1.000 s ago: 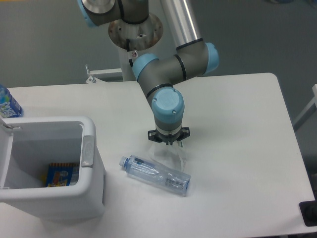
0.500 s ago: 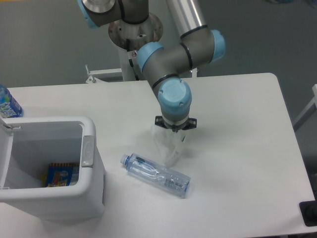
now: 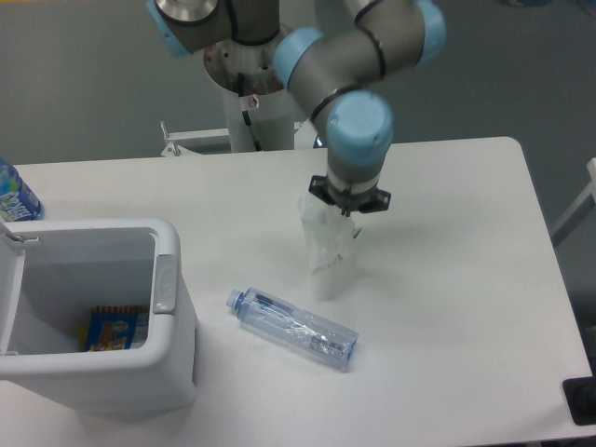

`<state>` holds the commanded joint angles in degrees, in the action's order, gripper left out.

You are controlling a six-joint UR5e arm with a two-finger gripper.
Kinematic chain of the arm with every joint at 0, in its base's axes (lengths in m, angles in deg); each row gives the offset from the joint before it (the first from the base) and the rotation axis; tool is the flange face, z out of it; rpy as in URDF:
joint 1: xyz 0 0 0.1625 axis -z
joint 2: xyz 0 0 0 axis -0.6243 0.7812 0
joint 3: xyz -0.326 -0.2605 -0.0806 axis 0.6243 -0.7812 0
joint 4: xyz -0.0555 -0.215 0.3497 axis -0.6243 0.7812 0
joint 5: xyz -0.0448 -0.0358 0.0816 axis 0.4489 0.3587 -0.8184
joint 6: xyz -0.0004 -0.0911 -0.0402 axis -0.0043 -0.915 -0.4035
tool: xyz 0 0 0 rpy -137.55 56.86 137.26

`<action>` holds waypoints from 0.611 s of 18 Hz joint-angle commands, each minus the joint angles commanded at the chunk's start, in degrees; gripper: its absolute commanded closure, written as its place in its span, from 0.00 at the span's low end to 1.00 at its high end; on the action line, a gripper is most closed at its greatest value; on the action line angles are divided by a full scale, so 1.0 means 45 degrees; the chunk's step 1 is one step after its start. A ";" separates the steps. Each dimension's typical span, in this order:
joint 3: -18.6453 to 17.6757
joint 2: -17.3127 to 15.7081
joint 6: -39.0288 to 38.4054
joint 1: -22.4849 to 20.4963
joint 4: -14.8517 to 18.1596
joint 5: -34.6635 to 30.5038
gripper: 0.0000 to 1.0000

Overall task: Place the trash in the trash can
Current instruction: 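Lift the tissue and carry it over the white trash bin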

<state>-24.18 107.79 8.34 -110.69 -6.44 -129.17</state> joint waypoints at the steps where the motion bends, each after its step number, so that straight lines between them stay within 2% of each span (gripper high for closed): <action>1: 0.0117 -0.0215 -0.0019 -0.0273 0.0000 0.0644 0.95; 4: 0.0236 -0.0802 -0.0466 -0.0879 -0.0136 0.3259 0.95; 6: 0.0624 -0.0862 -0.1479 -0.1057 -0.0176 0.4570 0.95; 9: 0.1366 -0.0862 -0.3217 -0.0980 -0.0292 0.5317 0.95; 11: 0.1757 -0.0823 -0.4563 -0.0901 -0.0701 0.5862 0.95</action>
<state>-16.27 104.09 -12.20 -114.74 -9.59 -102.79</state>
